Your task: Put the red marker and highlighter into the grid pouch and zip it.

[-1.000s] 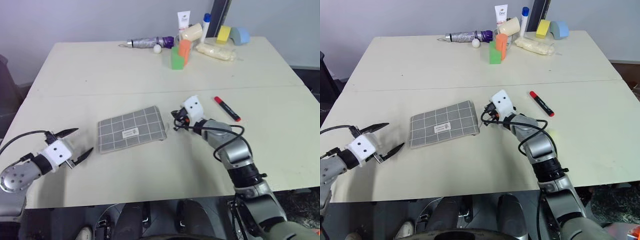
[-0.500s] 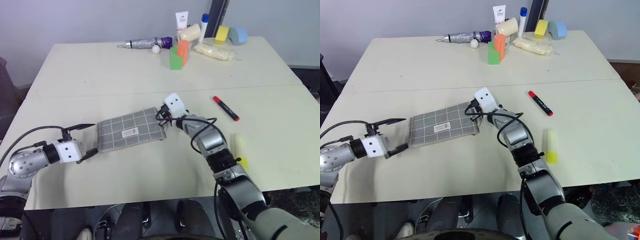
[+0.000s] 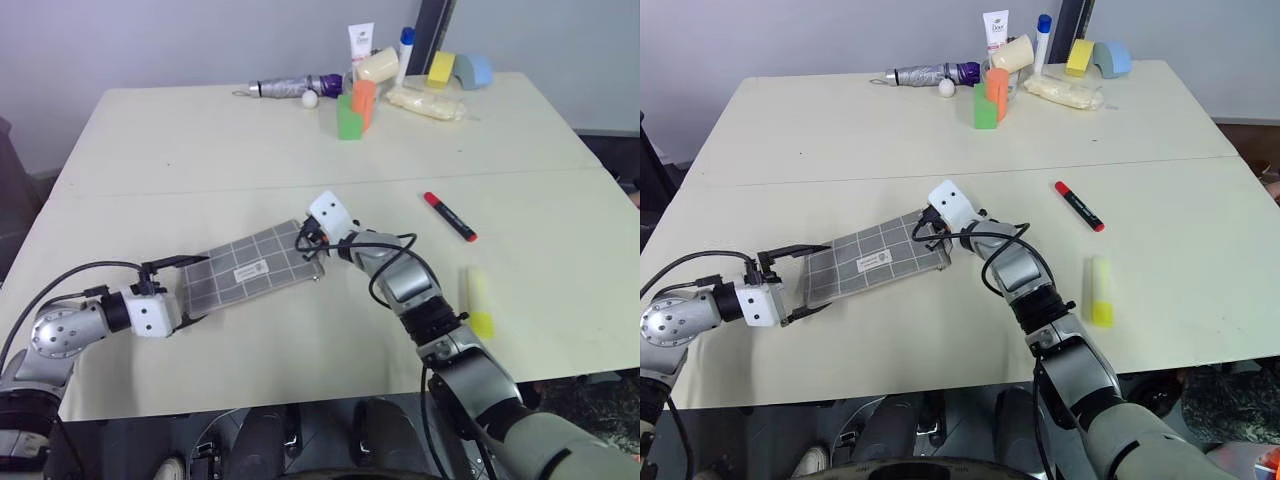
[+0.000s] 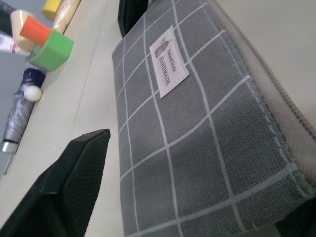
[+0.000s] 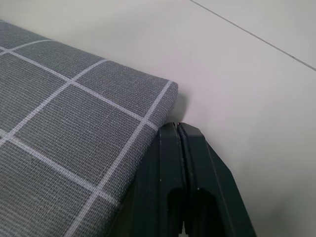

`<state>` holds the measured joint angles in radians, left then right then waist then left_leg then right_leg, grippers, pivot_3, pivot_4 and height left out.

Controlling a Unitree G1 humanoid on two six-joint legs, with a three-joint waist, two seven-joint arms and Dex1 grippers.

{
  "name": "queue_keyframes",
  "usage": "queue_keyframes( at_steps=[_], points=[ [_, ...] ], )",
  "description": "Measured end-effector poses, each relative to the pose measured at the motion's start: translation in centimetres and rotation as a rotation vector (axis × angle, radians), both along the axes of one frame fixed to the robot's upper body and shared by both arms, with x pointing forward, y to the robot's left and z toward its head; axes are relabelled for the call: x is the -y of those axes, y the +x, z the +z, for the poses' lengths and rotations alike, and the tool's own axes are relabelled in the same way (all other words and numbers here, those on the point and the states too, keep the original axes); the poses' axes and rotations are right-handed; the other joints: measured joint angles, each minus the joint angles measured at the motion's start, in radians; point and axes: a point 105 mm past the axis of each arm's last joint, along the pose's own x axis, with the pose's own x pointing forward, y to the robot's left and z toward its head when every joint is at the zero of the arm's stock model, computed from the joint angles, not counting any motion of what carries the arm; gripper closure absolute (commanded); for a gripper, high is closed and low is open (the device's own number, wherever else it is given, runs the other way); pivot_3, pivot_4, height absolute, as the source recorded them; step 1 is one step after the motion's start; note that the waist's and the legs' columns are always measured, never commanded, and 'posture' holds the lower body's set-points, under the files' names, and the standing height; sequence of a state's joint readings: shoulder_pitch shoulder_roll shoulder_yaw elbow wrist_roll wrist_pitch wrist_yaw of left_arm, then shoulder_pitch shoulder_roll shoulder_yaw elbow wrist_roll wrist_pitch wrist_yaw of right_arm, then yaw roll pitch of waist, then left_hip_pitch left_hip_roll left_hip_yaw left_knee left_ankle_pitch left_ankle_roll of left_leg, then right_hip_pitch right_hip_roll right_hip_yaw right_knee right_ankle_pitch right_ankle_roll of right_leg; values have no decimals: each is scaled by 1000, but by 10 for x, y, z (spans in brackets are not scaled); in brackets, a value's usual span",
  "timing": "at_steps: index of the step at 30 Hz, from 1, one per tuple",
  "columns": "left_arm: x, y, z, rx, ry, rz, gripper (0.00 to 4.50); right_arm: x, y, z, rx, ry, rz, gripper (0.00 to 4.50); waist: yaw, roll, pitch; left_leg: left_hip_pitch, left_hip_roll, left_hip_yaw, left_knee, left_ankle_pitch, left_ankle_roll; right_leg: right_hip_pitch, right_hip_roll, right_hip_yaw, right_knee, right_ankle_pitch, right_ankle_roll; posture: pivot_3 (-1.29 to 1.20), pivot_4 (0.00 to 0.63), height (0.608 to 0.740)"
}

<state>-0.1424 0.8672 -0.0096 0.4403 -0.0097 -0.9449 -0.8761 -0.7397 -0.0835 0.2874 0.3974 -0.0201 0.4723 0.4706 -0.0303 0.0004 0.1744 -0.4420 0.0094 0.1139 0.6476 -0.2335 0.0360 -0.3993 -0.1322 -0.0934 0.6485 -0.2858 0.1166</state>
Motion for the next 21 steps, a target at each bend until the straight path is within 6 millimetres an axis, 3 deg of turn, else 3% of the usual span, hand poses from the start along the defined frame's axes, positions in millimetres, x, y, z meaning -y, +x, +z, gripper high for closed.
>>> queue_keyframes(
  at_steps=[6,10,13,16,21],
  points=[
    [7,-2,-4,-8,14,-57,4381,-1,-1,0,-5,2,15,4500,-5,0,0,0,0,0,0,0,0,0,0,0,0,0,0,0,150,740],
    [6,-1,-2,-1,3,-58,4447,-2,-2,0,-4,8,20,4500,-9,0,0,0,0,0,0,0,0,0,0,0,0,0,0,0,150,740],
    [12,4,-1,-22,-70,-22,4447,11,4,3,8,15,-21,4500,-6,0,0,-1,0,0,0,0,0,0,0,0,0,0,0,0,150,740],
    [26,14,6,-78,-236,54,4447,40,17,15,72,13,-119,4500,0,-1,1,-2,0,-1,2,0,1,0,-1,-1,0,0,0,0,150,740],
    [53,32,38,-175,-529,186,4447,105,32,57,227,22,-313,4500,4,-1,1,-2,0,-1,2,0,1,0,0,0,0,0,0,0,150,740]
  ],
)
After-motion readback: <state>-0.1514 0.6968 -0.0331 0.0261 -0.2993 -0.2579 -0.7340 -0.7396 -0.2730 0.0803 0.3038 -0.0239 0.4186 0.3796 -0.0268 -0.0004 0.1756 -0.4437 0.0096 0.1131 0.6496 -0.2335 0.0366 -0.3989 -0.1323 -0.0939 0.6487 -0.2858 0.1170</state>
